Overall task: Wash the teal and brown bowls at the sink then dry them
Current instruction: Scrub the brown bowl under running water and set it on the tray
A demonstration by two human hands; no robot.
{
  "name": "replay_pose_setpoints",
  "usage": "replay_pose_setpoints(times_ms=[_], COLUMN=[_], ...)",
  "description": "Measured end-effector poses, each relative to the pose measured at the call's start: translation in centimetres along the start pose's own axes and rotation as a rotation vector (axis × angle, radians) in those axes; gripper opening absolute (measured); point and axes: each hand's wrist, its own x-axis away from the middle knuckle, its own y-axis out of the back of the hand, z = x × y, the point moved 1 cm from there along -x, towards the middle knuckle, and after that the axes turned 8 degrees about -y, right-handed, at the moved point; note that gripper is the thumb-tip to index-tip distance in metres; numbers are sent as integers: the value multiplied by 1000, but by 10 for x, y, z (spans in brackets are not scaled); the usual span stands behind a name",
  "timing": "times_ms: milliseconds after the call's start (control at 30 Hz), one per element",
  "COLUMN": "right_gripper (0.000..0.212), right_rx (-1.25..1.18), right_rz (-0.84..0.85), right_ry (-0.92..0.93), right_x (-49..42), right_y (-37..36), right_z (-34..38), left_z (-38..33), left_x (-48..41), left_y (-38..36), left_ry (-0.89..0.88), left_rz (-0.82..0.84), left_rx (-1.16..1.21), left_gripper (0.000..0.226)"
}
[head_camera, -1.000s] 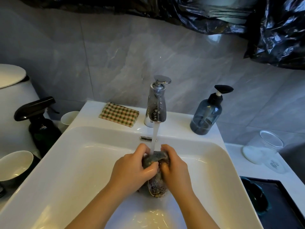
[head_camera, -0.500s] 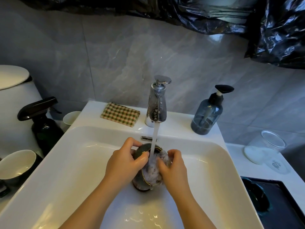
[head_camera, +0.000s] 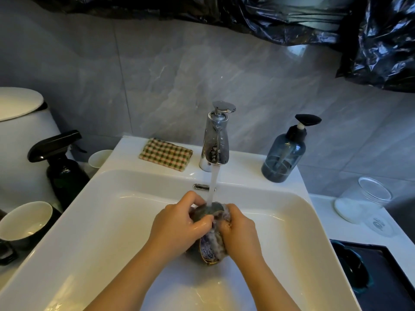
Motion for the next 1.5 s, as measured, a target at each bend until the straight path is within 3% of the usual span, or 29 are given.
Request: replay_pose_setpoints(times_ms=[100, 233, 300, 367, 500, 567, 667, 767, 867, 933, 1000, 1067, 1167, 1233, 1300, 1400, 1500], right_gripper=[9, 11, 17, 18, 12, 11, 10, 32, 33, 20, 14, 15, 16, 25, 32, 25, 13], right_rx=[25, 62, 78, -82, -372, -497, -406, -88, -108, -323, -601, -708, -468, -227, -122, -350, -642], right_rz=[-56, -74, -33, -39, 41, 80, -52, -39, -92, -150, -40, 64, -54, -79, -88, -139, -43], right_ry=[-101, 188, 231, 97, -343, -426, -251, 58, 79, -110, -354, -467, -281, -66, 29, -127, -394], right_x=[4, 14, 14, 9, 0, 0, 3, 7, 8, 8, 5, 5, 1, 2, 4, 8, 8], right_y=[-4, -2, -2, -2, -14, -15, 0, 10, 5, -3, -17, -25, -9, 3, 5, -5, -24], right_z=[2, 18, 17, 10, 1, -1, 0, 5, 8, 6, 2, 1, 1, 4, 5, 8, 8], left_z=[0, 5, 5, 3, 0, 2, 3, 2, 3, 2, -1, -3, 1, 3, 3, -4, -7], left_x=[1, 0, 0, 0, 2, 2, -3, -1, -1, -1, 0, 0, -3, -4, -3, -1, -1], left_y=[-3, -7, -5, -2, -8, -11, -8, -11, -15, -18, -22, -24, -20, -19, -20, -22, -23], left_ry=[1, -30, -26, -17, -6, 19, 102, 134, 91, 98, 131, 181, 285, 299, 267, 252, 321], left_rz=[-54, 77, 65, -15, -217, -235, 6, 210, 53, -93, -217, -242, -120, -27, -33, -189, -321], left_rx=[13, -43, -42, 8, 85, 148, 306, 285, 244, 262, 316, 408, 514, 421, 313, 302, 411], left_gripper=[20, 19, 20, 21, 23, 23, 38, 39, 16, 13, 14, 16, 17, 16, 18, 17, 12])
